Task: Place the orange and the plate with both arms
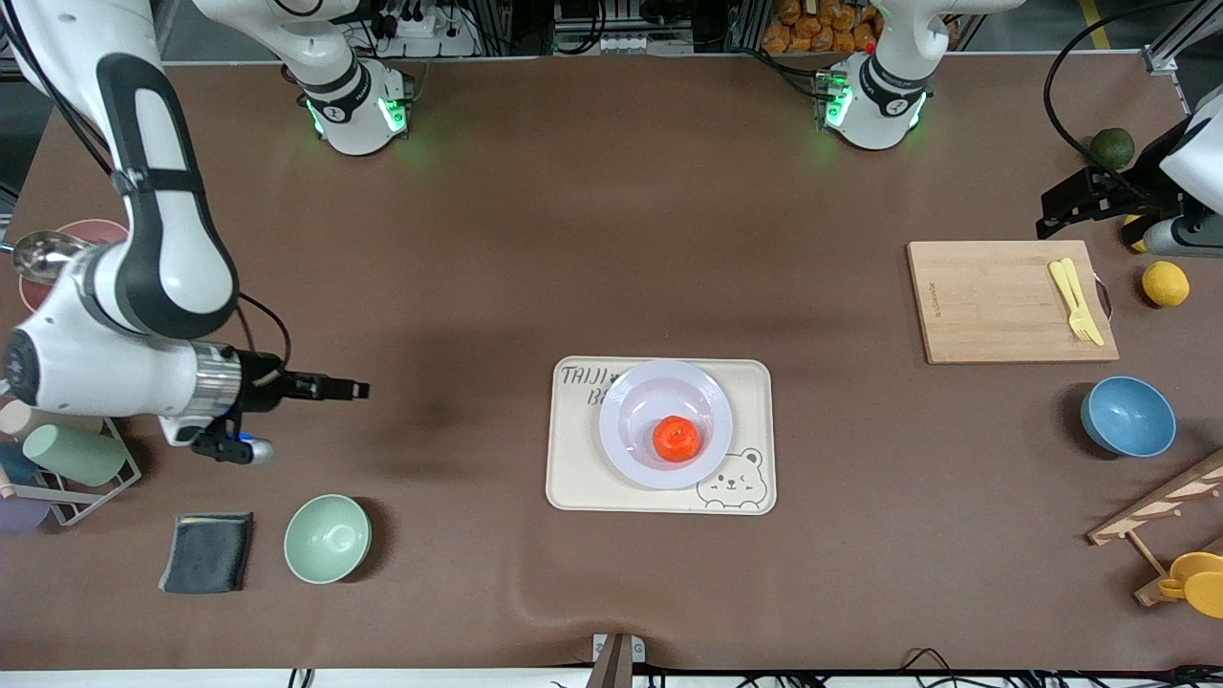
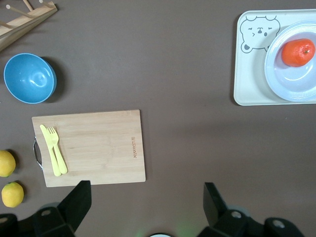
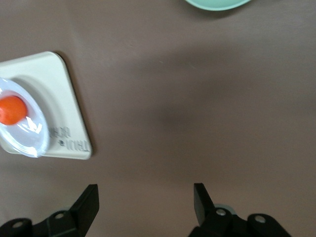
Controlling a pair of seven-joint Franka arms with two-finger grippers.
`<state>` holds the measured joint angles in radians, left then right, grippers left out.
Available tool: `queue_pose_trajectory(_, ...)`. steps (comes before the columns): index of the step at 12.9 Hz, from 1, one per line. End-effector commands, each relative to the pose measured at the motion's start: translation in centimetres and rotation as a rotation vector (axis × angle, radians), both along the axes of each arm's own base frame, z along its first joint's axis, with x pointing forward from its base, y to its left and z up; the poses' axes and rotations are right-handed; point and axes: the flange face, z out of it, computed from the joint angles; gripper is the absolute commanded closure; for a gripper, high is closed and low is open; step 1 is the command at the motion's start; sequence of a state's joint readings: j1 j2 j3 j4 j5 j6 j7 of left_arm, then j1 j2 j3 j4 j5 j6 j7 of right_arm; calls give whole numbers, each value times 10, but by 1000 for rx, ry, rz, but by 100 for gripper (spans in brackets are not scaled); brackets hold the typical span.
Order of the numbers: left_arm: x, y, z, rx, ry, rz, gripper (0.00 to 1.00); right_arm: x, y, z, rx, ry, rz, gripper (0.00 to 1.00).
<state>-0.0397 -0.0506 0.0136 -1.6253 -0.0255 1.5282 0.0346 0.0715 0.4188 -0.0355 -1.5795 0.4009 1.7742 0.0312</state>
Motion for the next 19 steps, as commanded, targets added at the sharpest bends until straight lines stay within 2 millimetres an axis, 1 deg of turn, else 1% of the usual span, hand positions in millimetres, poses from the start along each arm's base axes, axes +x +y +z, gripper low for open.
queue_pose_trajectory(1,-5,0,6,-20,0,14,0,-13,-27,45,-124,-26,52,0)
queue_pose_trajectory(2,-5,0,6,-20,0,14,0,-19,-31,61,-133,-22,58,0)
queue_pose_trajectory(3,-5,0,6,-20,0,14,0,-21,-42,84,-136,-40,44,0)
queue_pose_trajectory(4,-5,0,6,-20,0,16,0,-26,-48,102,-151,-32,56,0)
queue_pose_trajectory(6,-6,0,7,-19,-1,19,0,-36,-56,134,-244,-8,138,0)
queue_pose_trajectory(7,-6,1,7,-15,-1,19,0,-39,-59,147,-255,-8,141,0)
queue_pose_trajectory(8,-5,1,6,-11,0,20,0,-47,-61,160,-258,-6,139,0)
queue_pose_trajectory(9,-5,3,6,-8,0,23,0,-61,-63,182,-262,-33,131,0)
queue_pose_trajectory(11,-5,6,6,-5,0,30,0,-86,-64,202,-270,-66,123,0)
queue_pose_trajectory(12,-5,6,6,-5,0,31,0,-95,-65,209,-270,-79,120,0)
queue_pose_trajectory(14,-5,12,7,-6,-1,55,0,-108,-66,214,-272,-112,111,0)
queue_pose_trajectory(16,-5,13,9,-3,-7,59,0,-115,-68,217,-275,-146,93,0)
queue_pose_trajectory(18,-4,14,9,19,-6,59,0,-110,-69,224,-287,-185,69,0)
queue_pose_trajectory(19,-3,13,12,33,-14,56,0,-106,-72,230,-309,-206,60,0)
